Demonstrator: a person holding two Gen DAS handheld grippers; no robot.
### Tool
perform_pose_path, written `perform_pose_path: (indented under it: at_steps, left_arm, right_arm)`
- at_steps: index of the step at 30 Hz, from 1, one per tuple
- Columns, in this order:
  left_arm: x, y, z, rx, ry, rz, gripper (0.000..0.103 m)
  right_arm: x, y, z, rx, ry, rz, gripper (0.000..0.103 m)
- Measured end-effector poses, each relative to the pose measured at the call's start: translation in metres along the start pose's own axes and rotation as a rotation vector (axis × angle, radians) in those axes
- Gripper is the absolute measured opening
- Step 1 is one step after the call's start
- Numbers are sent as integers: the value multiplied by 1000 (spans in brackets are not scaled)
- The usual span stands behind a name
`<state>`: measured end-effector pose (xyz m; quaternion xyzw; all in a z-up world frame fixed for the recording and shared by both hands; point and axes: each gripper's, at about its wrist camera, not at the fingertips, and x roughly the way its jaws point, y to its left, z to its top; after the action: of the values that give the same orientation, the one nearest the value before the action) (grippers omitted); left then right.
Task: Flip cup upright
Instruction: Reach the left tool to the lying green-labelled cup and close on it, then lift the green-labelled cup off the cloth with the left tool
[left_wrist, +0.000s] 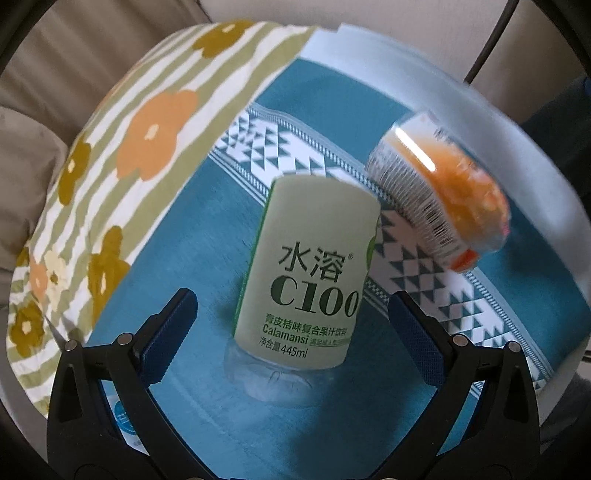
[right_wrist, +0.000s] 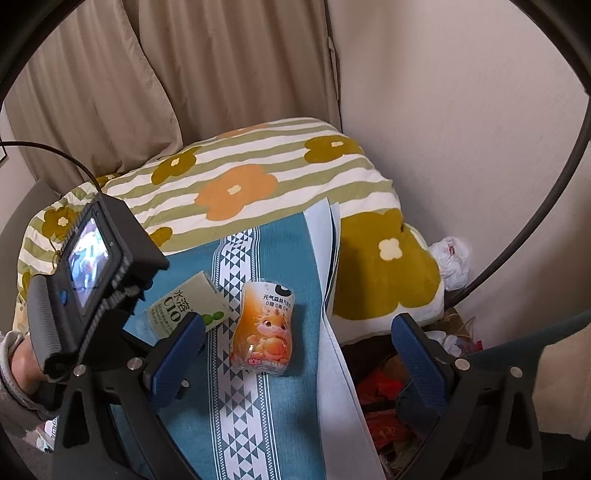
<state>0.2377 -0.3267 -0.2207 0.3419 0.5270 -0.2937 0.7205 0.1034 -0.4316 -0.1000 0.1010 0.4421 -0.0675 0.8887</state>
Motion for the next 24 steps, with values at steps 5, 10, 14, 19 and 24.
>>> perform_pose_path:
  at_steps: [5,10,14,19,24]
  left_arm:
    - [11,-1,-3,2,48,0,76]
    - [11,0,-6,-5,47,5,73]
    - [7,0,-11,-24,43,-2,72]
    - [-4,2,-18,-52,27,2,71]
    - [-23,9,-32,-100,-4,15,70]
  right_arm:
    - [8,0,1,1,12,12,101]
    - [11,1,0,-12,19,26,101]
    - [12,3,0,-16,23,37,101]
    - [10,7,-2,-28,20,51,101]
    - [2,17,-4,-53,1,61,101]
